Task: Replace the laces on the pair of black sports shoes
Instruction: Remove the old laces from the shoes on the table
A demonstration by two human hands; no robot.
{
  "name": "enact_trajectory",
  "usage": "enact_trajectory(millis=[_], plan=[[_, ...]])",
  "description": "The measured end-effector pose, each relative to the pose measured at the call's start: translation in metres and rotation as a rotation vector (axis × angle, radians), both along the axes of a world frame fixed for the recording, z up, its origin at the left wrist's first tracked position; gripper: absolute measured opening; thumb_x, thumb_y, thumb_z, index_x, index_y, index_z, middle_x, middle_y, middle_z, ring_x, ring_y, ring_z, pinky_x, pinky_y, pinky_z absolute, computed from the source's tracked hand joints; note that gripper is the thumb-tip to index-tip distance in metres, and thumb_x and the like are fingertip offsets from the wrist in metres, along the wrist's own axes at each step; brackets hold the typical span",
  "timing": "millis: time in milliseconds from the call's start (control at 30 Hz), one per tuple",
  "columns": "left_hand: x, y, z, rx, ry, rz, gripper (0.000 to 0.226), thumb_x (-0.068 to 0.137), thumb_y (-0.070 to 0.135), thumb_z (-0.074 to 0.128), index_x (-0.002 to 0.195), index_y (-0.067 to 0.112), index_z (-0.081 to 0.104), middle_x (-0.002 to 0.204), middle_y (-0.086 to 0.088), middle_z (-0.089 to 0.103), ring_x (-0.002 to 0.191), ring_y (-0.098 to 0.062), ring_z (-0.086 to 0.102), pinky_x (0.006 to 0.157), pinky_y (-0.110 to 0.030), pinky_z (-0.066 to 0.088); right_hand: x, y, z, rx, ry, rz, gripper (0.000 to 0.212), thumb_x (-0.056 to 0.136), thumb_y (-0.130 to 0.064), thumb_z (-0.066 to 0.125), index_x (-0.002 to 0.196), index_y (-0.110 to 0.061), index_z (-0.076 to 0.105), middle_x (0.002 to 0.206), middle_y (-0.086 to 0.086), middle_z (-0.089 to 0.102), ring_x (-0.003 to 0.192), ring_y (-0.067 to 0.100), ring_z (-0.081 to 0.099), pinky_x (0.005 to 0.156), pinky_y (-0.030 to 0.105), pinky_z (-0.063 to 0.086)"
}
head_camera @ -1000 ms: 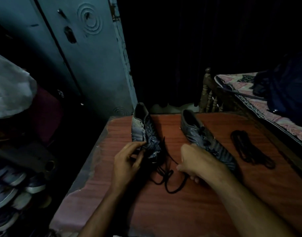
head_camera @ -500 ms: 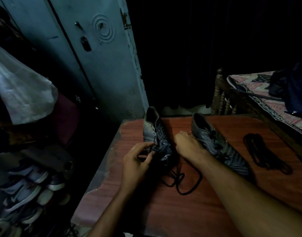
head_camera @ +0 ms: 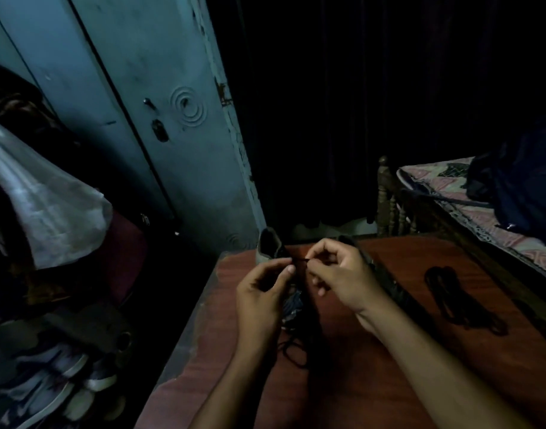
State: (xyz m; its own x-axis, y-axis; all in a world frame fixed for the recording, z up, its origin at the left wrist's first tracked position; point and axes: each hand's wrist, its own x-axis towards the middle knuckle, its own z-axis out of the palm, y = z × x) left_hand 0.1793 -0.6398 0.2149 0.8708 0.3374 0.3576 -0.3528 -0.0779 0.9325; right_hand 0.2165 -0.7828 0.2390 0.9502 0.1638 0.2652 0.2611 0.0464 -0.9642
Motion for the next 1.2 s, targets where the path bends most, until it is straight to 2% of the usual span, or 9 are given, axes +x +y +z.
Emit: enact_trajectory(millis=[133, 300, 400, 533, 633, 767, 867, 1000, 1200], plan=[[-0.004, -0.022, 0.036, -0.059, -0.062, -0.087, 0.010, 0.090, 0.003, 0.073, 0.093, 0.011, 0.079, 0.090, -0.009, 0.078, 0.084, -0.016, 0.072, 0.074, -0.027, 0.058, -0.002, -0.009, 0.022, 0.145, -0.031, 0.015, 0.013, 0.089, 0.001, 0.069, 0.081, -0.009, 0.070, 0.069, 0.001, 0.067, 0.062, 0.008, 0.062, 0.056, 0.020, 0.048], [-0.006, -0.031, 0.055, -0.039, -0.057, -0.128, 0.006, 0.095, 0.008, 0.069, 0.095, 0.011, 0.075, 0.088, -0.008, 0.074, 0.078, -0.016, 0.066, 0.070, -0.030, 0.055, -0.003, -0.022, 0.033, 0.179, -0.039, 0.089, 0.008, 0.087, -0.003, 0.074, 0.084, -0.010, 0.073, 0.078, 0.013, 0.073, 0.072, 0.023, 0.068, 0.065, 0.033, 0.053], [-0.007, -0.033, 0.062, -0.054, -0.014, -0.169, 0.005, 0.097, 0.007, 0.066, 0.096, 0.006, 0.071, 0.086, -0.007, 0.072, 0.080, -0.014, 0.066, 0.071, -0.029, 0.055, -0.003, -0.030, 0.036, 0.074, -0.126, 0.044, 0.013, 0.085, -0.003, 0.076, 0.083, -0.016, 0.074, 0.079, 0.009, 0.075, 0.072, 0.020, 0.070, 0.068, 0.037, 0.054], [-0.007, -0.028, 0.065, -0.054, 0.042, -0.176, 0.006, 0.097, 0.005, 0.066, 0.098, -0.001, 0.068, 0.082, -0.013, 0.069, 0.075, -0.019, 0.060, 0.067, -0.029, 0.051, -0.003, -0.034, 0.038, -0.248, -0.318, -0.071, 0.011, 0.087, -0.018, 0.077, 0.083, -0.028, 0.076, 0.082, -0.013, 0.075, 0.079, 0.002, 0.070, 0.073, 0.030, 0.055], [-0.007, -0.018, 0.067, -0.019, 0.067, -0.178, 0.008, 0.092, 0.004, 0.072, 0.099, 0.001, 0.075, 0.091, -0.021, 0.075, 0.080, -0.021, 0.067, 0.074, -0.032, 0.054, -0.006, -0.038, 0.041, -0.326, -0.296, -0.049, 0.008, 0.090, -0.022, 0.074, 0.091, -0.029, 0.077, 0.082, -0.015, 0.074, 0.074, 0.003, 0.069, 0.068, 0.027, 0.056], [-0.009, -0.005, 0.070, 0.105, 0.060, -0.172, 0.013, 0.086, 0.006, 0.078, 0.098, 0.012, 0.080, 0.091, -0.007, 0.079, 0.085, -0.013, 0.073, 0.076, -0.027, 0.055, -0.007, -0.037, 0.048, -0.100, -0.184, 0.060, 0.022, 0.087, -0.010, 0.077, 0.103, -0.025, 0.075, 0.090, 0.005, 0.074, 0.072, 0.020, 0.073, 0.063, 0.036, 0.062], [-0.011, 0.001, 0.073, 0.187, 0.038, -0.151, 0.017, 0.083, 0.004, 0.081, 0.098, 0.010, 0.077, 0.088, -0.008, 0.079, 0.082, -0.014, 0.074, 0.074, -0.026, 0.056, -0.007, -0.032, 0.047, -0.196, -0.241, 0.094, 0.012, 0.086, -0.013, 0.079, 0.094, -0.021, 0.078, 0.086, 0.000, 0.077, 0.070, 0.018, 0.074, 0.070, 0.037, 0.062], [-0.016, 0.011, 0.077, 0.288, 0.062, -0.209, 0.024, 0.083, 0.009, 0.082, 0.106, 0.015, 0.075, 0.089, -0.005, 0.079, 0.080, -0.010, 0.073, 0.071, -0.023, 0.055, -0.007, -0.028, 0.042, -0.150, -0.223, 0.110, 0.015, 0.086, -0.007, 0.077, 0.088, -0.022, 0.078, 0.083, 0.001, 0.078, 0.076, 0.019, 0.076, 0.073, 0.039, 0.062], [-0.012, 0.039, 0.103, 0.842, 0.171, -0.332, 0.033, 0.091, 0.011, 0.077, 0.111, 0.035, 0.072, 0.081, 0.023, 0.074, 0.077, 0.006, 0.068, 0.072, -0.015, 0.049, -0.001, -0.034, 0.031, -0.149, -0.228, 0.024, 0.024, 0.088, 0.000, 0.073, 0.084, -0.023, 0.075, 0.072, -0.002, 0.076, 0.069, 0.011, 0.074, 0.064, 0.025, 0.060]])
